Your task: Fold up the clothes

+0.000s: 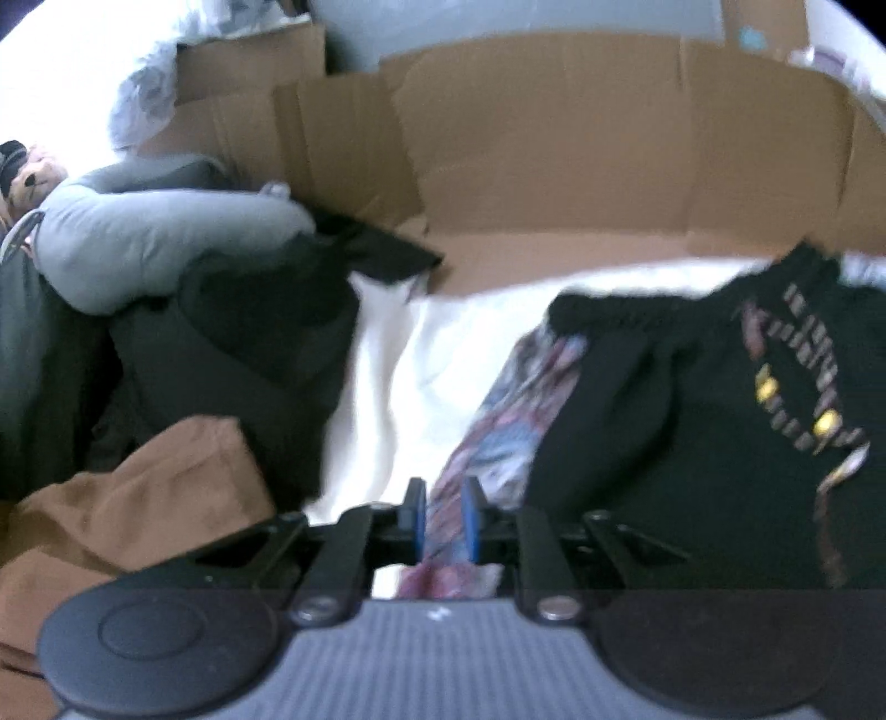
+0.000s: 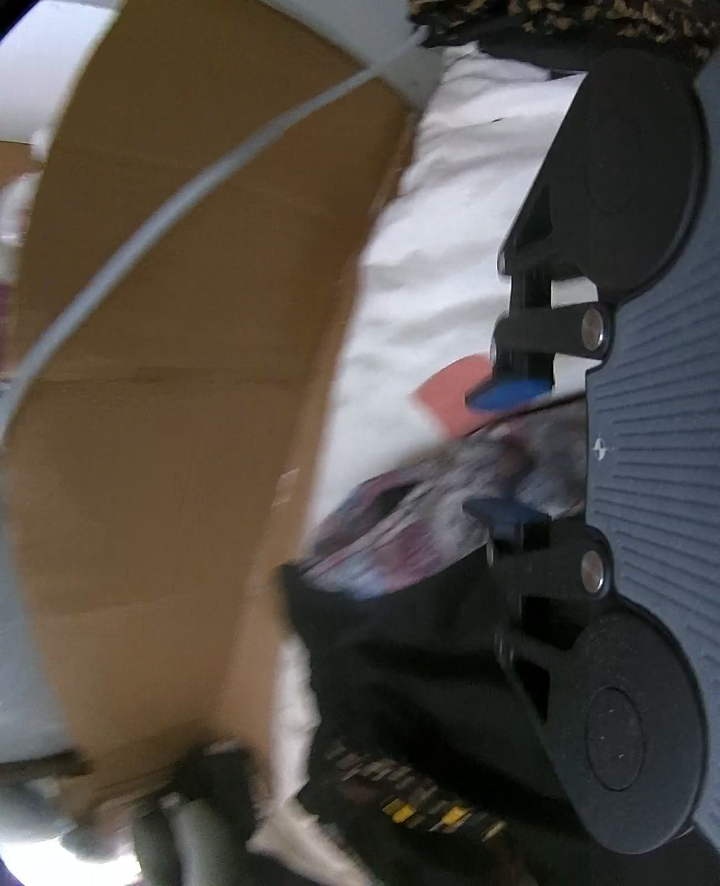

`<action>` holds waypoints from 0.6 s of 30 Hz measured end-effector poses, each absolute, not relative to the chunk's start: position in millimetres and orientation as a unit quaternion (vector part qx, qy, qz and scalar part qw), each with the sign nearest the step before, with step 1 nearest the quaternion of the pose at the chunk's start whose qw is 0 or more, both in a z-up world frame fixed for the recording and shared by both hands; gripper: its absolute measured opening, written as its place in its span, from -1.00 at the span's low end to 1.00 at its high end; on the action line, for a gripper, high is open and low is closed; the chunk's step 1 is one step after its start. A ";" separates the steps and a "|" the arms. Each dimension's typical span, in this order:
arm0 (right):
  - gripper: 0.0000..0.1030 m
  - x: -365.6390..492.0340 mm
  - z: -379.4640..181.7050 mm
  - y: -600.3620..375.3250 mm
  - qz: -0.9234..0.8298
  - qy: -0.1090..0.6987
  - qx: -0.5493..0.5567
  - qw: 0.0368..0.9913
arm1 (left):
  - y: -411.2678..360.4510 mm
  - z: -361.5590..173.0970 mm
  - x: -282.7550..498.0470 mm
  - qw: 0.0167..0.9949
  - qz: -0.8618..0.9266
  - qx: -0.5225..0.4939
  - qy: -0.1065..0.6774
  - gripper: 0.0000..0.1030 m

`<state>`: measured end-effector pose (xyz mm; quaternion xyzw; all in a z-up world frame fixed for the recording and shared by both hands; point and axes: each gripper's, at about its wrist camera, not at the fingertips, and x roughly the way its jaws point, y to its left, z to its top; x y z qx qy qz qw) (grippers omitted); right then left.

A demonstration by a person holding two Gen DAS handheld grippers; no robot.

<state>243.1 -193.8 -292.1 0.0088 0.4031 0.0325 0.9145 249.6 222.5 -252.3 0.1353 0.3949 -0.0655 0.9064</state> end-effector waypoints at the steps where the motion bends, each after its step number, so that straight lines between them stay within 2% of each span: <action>1: -0.15 243.5 -289.7 -189.4 0.040 0.397 0.010 0.917 | 218.3 -252.9 253.8 0.907 -0.077 0.127 0.395 -0.69; 8: -0.22 256.0 -302.5 -160.4 0.069 0.411 0.030 0.908 | 204.1 -269.2 273.1 0.892 -0.102 0.079 0.433 -0.69; 13: -0.23 273.3 -324.3 -158.7 0.042 0.430 0.033 0.901 | 198.3 -292.1 279.7 0.876 -0.079 0.093 0.467 -0.69; 18: -0.24 294.9 -332.5 -162.5 0.020 0.455 0.045 0.889 | 191.5 -293.9 277.9 0.879 -0.072 0.113 0.458 -0.69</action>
